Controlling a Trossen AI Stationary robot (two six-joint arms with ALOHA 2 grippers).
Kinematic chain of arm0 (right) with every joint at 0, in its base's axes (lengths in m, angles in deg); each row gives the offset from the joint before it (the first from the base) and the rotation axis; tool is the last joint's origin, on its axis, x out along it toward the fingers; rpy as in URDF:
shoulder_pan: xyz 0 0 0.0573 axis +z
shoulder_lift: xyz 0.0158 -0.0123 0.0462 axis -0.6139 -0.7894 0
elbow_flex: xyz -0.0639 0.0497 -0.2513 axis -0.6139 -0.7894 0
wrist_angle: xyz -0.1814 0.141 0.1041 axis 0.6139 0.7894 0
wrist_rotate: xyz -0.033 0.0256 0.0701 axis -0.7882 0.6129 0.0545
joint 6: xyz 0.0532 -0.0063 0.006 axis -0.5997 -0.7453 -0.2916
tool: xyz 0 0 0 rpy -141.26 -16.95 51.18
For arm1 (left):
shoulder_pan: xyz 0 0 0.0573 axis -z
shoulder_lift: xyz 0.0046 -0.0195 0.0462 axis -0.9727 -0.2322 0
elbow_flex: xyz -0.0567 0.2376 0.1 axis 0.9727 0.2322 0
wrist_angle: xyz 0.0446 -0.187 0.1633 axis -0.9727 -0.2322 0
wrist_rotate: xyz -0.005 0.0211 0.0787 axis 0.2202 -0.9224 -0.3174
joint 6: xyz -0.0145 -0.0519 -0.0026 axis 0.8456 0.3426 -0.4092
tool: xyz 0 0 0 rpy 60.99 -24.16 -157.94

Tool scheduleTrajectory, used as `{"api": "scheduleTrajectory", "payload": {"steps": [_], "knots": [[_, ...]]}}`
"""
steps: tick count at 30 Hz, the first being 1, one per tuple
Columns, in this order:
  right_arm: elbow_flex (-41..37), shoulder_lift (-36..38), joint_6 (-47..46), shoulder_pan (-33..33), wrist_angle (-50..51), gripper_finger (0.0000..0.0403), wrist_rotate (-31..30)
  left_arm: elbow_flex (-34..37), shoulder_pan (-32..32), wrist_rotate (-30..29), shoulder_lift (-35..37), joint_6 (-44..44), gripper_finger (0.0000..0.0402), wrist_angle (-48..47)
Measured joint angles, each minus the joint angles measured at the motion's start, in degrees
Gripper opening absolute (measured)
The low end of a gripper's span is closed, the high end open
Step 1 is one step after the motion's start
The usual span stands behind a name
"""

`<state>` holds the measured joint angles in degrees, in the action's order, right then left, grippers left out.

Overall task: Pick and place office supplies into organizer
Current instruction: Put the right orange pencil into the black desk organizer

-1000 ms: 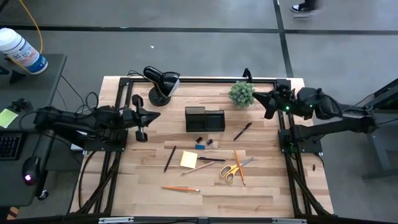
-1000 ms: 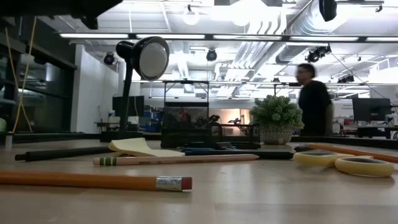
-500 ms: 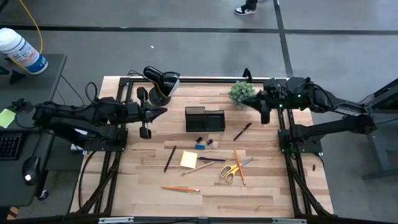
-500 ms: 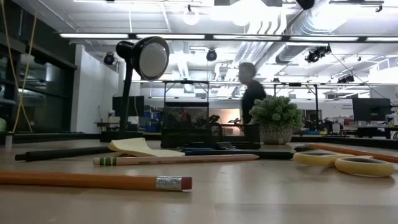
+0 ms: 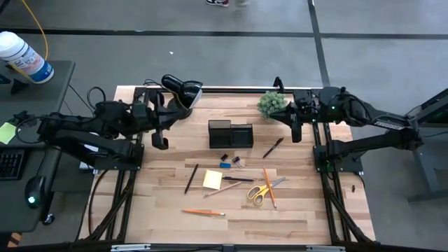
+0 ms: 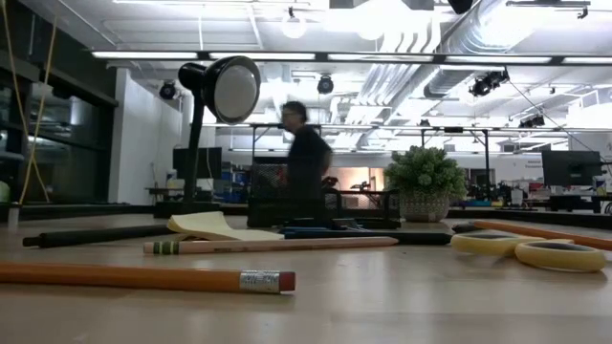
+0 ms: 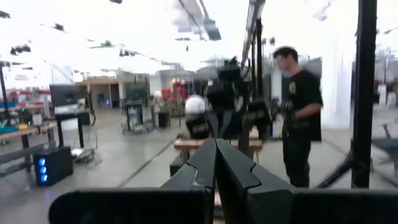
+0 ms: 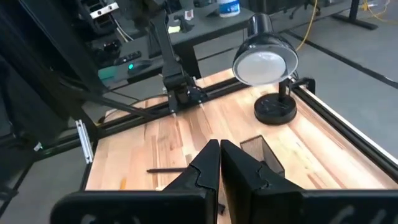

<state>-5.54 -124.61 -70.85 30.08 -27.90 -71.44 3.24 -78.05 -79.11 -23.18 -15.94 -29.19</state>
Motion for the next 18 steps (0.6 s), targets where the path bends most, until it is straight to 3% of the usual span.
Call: {"api": "scheduleTrajectory", "payload": {"steps": [7,12,18], "knots": [[-0.02,0.02,8.63,0.02,-6.09,0.0012,-0.79,-2.28,0.00,3.24,-2.25,-9.74,0.0001,-0.79],[-0.02,-0.81,15.67,0.02,-11.51,0.0012,-0.91,-2.39,0.00,3.69,-4.44,-10.49,0.0001,-1.24],[-0.07,-3.34,8.07,0.02,-14.10,0.0012,-2.80,-2.37,-0.07,3.59,-8.17,-12.96,0.0000,-3.26]]}}
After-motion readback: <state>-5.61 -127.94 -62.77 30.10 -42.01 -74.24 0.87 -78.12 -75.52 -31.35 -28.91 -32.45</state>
